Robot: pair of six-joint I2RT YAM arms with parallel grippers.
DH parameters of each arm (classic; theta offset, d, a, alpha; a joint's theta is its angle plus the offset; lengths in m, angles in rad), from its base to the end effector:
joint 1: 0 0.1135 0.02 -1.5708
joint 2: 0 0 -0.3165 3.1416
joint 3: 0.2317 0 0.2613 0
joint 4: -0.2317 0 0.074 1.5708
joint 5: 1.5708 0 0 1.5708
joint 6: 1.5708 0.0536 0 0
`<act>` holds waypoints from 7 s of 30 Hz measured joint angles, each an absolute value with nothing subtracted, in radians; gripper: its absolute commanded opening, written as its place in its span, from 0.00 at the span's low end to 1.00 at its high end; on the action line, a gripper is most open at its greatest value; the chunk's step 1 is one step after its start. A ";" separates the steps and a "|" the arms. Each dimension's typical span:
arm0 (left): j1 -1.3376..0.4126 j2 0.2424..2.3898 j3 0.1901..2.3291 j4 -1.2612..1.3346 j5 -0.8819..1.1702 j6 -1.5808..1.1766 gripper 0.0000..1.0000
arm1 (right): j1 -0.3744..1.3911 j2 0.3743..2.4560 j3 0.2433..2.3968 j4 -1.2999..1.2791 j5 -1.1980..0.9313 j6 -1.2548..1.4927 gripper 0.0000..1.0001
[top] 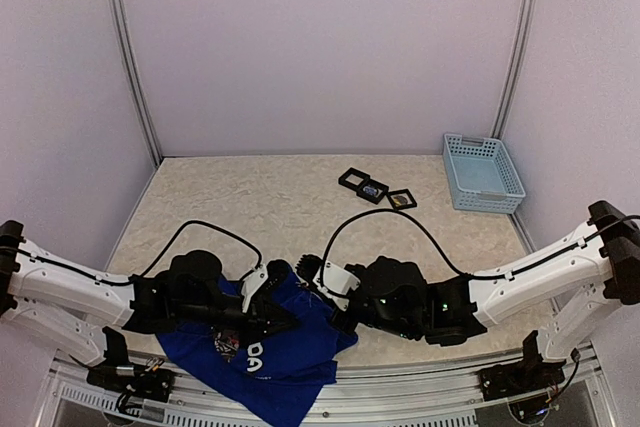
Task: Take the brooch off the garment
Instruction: Remove the brooch from the crumpled clothing, then place the crumpled clothing at the corner of the board, then pass from the right arm to the left, then close the brooch securely.
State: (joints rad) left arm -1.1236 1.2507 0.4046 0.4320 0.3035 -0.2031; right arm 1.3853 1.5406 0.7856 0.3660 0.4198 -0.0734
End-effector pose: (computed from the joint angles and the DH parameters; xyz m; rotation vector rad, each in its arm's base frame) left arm 0.0930 -0.2310 0.2129 1.1453 1.8278 -1.1214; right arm 0.0861 0.3405 0.2526 -1.0821 1.6253 0.4645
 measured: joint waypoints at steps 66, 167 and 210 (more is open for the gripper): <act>-0.436 1.220 0.720 0.189 0.044 -0.354 0.99 | 1.194 1.276 0.673 0.341 0.294 0.052 0.00; -0.938 1.050 0.392 0.462 0.659 -0.288 0.00 | 1.124 1.492 0.740 0.301 -0.342 -0.033 0.76; -0.938 1.198 0.399 0.516 0.705 -0.315 0.00 | 1.189 1.522 0.783 0.306 -0.405 -0.060 0.61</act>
